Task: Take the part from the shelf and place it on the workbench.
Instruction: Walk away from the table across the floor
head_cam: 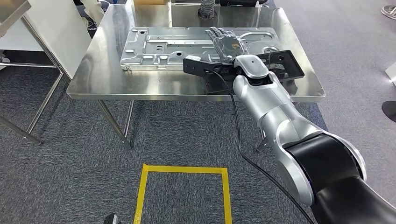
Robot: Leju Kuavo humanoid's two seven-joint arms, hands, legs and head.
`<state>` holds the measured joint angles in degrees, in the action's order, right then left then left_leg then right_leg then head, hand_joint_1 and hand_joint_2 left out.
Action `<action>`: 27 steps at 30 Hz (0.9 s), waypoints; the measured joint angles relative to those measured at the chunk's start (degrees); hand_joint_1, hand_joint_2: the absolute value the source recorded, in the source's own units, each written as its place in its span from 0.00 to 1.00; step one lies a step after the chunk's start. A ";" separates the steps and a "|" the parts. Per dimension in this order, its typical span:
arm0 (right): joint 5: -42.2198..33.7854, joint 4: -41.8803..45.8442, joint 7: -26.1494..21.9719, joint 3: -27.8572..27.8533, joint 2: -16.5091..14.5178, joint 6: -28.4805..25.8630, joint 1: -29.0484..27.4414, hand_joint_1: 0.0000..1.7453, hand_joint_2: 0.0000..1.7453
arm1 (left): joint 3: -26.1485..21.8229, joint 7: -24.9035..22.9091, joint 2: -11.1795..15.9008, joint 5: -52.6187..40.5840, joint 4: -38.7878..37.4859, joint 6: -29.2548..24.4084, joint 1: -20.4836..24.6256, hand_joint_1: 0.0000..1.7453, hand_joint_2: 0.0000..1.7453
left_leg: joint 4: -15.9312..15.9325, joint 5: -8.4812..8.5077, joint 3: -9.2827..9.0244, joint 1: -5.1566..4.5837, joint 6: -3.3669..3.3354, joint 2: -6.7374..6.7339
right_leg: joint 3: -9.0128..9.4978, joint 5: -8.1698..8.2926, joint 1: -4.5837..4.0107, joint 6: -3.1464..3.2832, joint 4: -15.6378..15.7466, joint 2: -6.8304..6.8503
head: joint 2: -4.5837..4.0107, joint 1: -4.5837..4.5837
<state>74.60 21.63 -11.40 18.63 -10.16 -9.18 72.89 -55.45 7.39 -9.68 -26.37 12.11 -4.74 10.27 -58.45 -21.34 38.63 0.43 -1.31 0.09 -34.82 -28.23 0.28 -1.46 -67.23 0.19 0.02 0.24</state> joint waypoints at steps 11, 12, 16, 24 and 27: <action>0.15 0.21 -0.05 -0.01 -0.39 0.11 0.15 0.00 0.00 | 0.00 0.07 -0.06 -0.02 0.00 -0.17 -0.29 0.00 0.00 | -14.93 -9.26 4.88 0.32 2.88 0.03 | 1.40 4.23 -0.18 2.59 11.66 0.51 | 0.00 -0.44; 0.15 0.20 -0.03 -0.01 -0.39 0.14 0.06 0.00 0.00 | 0.00 0.07 -0.05 -0.04 0.00 -0.18 -0.27 0.00 0.00 | -16.69 -8.58 4.47 0.35 3.04 0.02 | 0.37 4.93 -0.15 2.48 11.49 0.52 | -0.01 -0.46; 0.16 0.28 0.04 -0.02 -0.37 0.12 0.01 0.00 0.00 | 0.01 0.05 -0.02 -0.09 0.00 -0.22 -0.06 0.00 0.00 | -5.88 -6.05 -5.70 0.48 2.94 0.06 | -3.37 7.06 -0.16 1.66 9.98 0.50 | -0.01 -0.46; 0.35 0.31 0.04 -0.08 -0.22 0.33 -0.06 0.00 0.00 | 0.00 0.15 0.01 -0.01 0.00 -0.14 -0.05 0.00 0.00 | 0.84 -4.80 -5.94 0.27 -0.40 -0.30 | -7.42 0.31 0.14 -0.90 1.77 0.19 | -0.01 -0.12; 0.36 0.30 0.01 -0.08 -0.23 0.33 -0.19 0.00 0.00 | -0.01 0.30 0.02 0.06 0.00 -0.11 -0.11 0.00 0.00 | 0.71 -2.48 -2.88 0.20 -0.43 -0.31 | -8.63 -3.35 0.16 -1.19 -7.98 0.16 | -0.01 -0.09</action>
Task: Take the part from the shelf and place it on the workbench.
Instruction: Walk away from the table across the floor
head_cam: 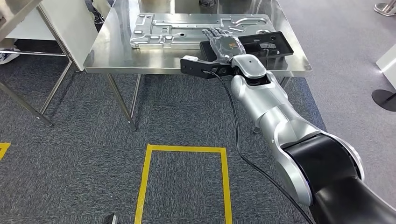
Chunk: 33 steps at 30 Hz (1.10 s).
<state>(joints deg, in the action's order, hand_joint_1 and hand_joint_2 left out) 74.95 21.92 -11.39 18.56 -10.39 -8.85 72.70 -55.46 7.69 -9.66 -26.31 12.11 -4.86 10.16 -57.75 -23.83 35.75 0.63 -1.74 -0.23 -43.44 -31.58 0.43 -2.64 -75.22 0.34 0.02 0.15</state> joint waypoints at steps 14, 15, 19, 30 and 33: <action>0.19 0.47 -0.07 0.00 -0.68 0.41 0.29 0.00 0.00 | -0.01 0.34 0.09 -0.21 0.00 0.31 -0.66 0.00 0.00 | -13.62 -6.59 7.98 0.09 3.02 0.20 | 11.01 6.69 -0.49 4.01 19.79 0.26 | -0.01 -0.43; 0.19 0.44 -0.10 0.00 -0.68 0.50 0.22 0.00 0.00 | 0.00 0.31 0.09 -0.33 0.00 0.30 -0.66 0.00 0.00 | -16.37 -6.71 8.02 0.10 3.16 0.20 | 9.97 7.42 -0.51 3.95 19.65 0.27 | -0.01 -0.42; 0.19 0.46 -0.37 -0.03 -0.65 0.57 0.14 0.00 0.00 | 0.02 0.17 0.13 -0.68 0.00 0.12 -0.53 0.00 0.00 | -8.83 -3.10 -1.02 0.07 2.93 0.20 | 6.12 9.71 -0.58 3.34 18.35 0.25 | 0.00 -0.46; -0.01 0.22 -0.74 -0.51 0.50 0.58 0.10 0.00 0.00 | 0.46 -0.19 0.13 -1.76 -0.02 0.21 0.12 0.00 0.00 | 0.46 -0.63 -1.08 -0.02 0.11 -0.19 | -0.02 -0.26 0.03 0.04 1.21 -0.15 | 0.00 -0.03; -0.76 0.09 -0.87 -0.86 0.96 0.21 -0.23 0.00 0.00 | 0.81 -0.28 0.11 -1.90 -0.02 0.38 0.16 0.00 0.00 | 0.28 1.28 1.42 -0.06 0.40 -0.17 | 4.69 3.57 0.06 0.33 4.00 -0.15 | 0.00 -0.03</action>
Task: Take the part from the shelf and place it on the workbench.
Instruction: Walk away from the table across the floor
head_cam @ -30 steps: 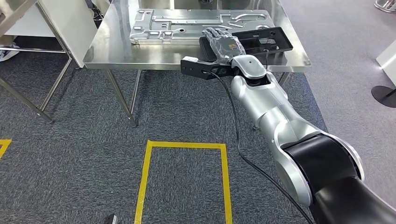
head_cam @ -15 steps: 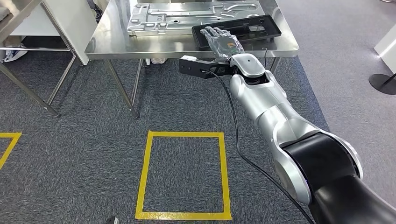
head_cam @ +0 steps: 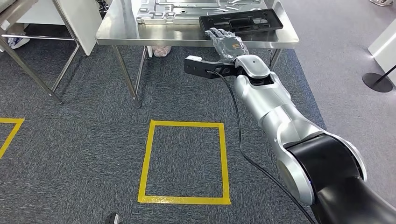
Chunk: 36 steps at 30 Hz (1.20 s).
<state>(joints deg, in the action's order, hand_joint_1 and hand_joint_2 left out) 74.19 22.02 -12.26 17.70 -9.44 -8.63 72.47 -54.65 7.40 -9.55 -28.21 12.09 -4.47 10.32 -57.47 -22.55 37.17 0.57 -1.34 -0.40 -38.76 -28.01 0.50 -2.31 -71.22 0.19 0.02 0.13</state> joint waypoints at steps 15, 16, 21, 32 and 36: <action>-23.82 -1.39 -8.11 -14.64 6.07 -5.92 -24.32 0.00 0.00 | 0.10 4.51 0.01 0.43 0.01 1.10 -0.86 0.00 0.00 | -12.25 -4.76 2.02 0.25 2.74 0.11 | 6.24 3.03 -0.43 3.20 15.45 0.77 | -0.01 -0.22; -25.56 -1.73 -8.17 -16.26 6.33 -5.33 -27.09 0.00 0.00 | 0.10 5.28 0.04 0.44 0.01 1.15 -0.87 0.00 0.00 | -8.00 -4.07 -0.95 0.22 2.55 0.17 | 5.92 3.08 -0.46 3.02 15.17 0.79 | -0.01 -0.22; -30.48 -3.71 -6.22 -22.53 6.69 -0.95 -38.30 0.00 0.00 | 0.09 8.16 0.13 0.52 0.02 1.53 -1.01 0.00 0.00 | 0.51 -4.45 -5.63 0.03 1.73 0.43 | 4.88 3.35 -0.77 2.54 14.39 0.70 | -0.01 -0.03; -47.34 -8.06 6.70 -38.73 5.85 10.01 -57.23 0.00 0.00 | 0.02 9.15 0.13 0.98 0.02 0.60 -2.57 0.00 0.00 | 0.53 -4.15 -5.12 -0.37 0.96 0.49 | 4.68 4.04 -0.46 1.46 15.01 0.73 | -0.02 0.10; -53.26 -8.84 6.59 -45.29 5.27 10.72 -61.62 0.00 0.00 | 0.01 9.13 0.13 0.75 0.02 0.26 -2.77 0.00 0.00 | 0.53 -4.16 -5.12 -0.40 0.95 0.46 | 4.61 4.02 -0.43 1.35 14.99 0.70 | -0.01 0.10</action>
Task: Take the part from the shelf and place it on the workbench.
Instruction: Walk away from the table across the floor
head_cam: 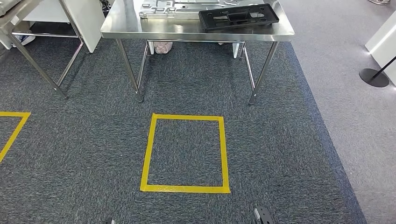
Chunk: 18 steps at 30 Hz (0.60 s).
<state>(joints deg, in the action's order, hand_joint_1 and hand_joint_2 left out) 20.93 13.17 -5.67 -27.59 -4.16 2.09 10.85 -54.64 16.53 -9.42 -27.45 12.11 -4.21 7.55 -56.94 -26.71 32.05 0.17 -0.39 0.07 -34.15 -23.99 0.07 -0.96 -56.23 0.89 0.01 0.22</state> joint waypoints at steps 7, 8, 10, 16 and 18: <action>-3.03 -0.77 -0.69 -7.73 -1.24 0.03 -4.40 0.00 0.00 | 0.00 -1.26 0.00 -0.68 0.00 -0.53 -0.47 0.00 0.00 | 0.02 0.02 -0.02 0.04 0.03 -0.10 | -0.10 -0.02 -0.04 0.01 -0.16 -0.09 | 0.01 -0.01; -3.14 -0.84 -0.68 -8.23 -1.41 -0.04 -4.65 0.00 0.00 | 0.00 -1.45 0.00 -0.77 0.00 -0.53 -0.53 0.00 0.00 | 0.02 0.02 -0.02 0.04 0.04 -0.12 | -0.11 -0.02 -0.04 0.01 -0.18 -0.11 | 0.00 -0.01; -3.38 -0.93 -0.64 -9.21 -1.78 -0.19 -4.96 0.00 0.00 | 0.01 -1.70 -0.01 -0.99 0.00 -0.54 -0.61 0.00 0.00 | 0.02 0.06 -0.03 0.04 0.08 -0.16 | -0.13 -0.01 -0.04 0.02 -0.21 -0.12 | 0.00 -0.01; -3.40 -1.00 -1.30 -11.08 -2.36 -0.26 -5.46 0.00 0.25 | 0.07 -2.50 -0.02 -1.70 0.00 -0.43 -0.65 0.00 0.00 | 0.02 0.19 -0.02 0.04 0.15 -0.18 | -0.15 0.04 -0.04 0.09 -0.24 -0.13 | 0.01 -0.01; -3.20 -1.03 -1.40 -11.34 -2.40 0.11 -5.51 0.00 0.75 | 0.08 -3.09 -0.01 -1.86 0.00 -0.13 -0.65 0.00 0.25 | 0.02 0.21 -0.03 0.04 0.15 -0.19 | -0.15 0.05 -0.04 0.09 -0.24 -0.13 | 0.01 -0.01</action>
<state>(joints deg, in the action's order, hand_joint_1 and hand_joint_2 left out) 17.73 12.14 -7.07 -38.93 -6.57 2.20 5.35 -54.56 13.45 -9.43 -29.31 12.11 -4.34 6.90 -56.91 -26.50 32.02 0.21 -0.24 -0.12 -34.30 -23.94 0.02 -0.87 -56.47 0.76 0.02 0.22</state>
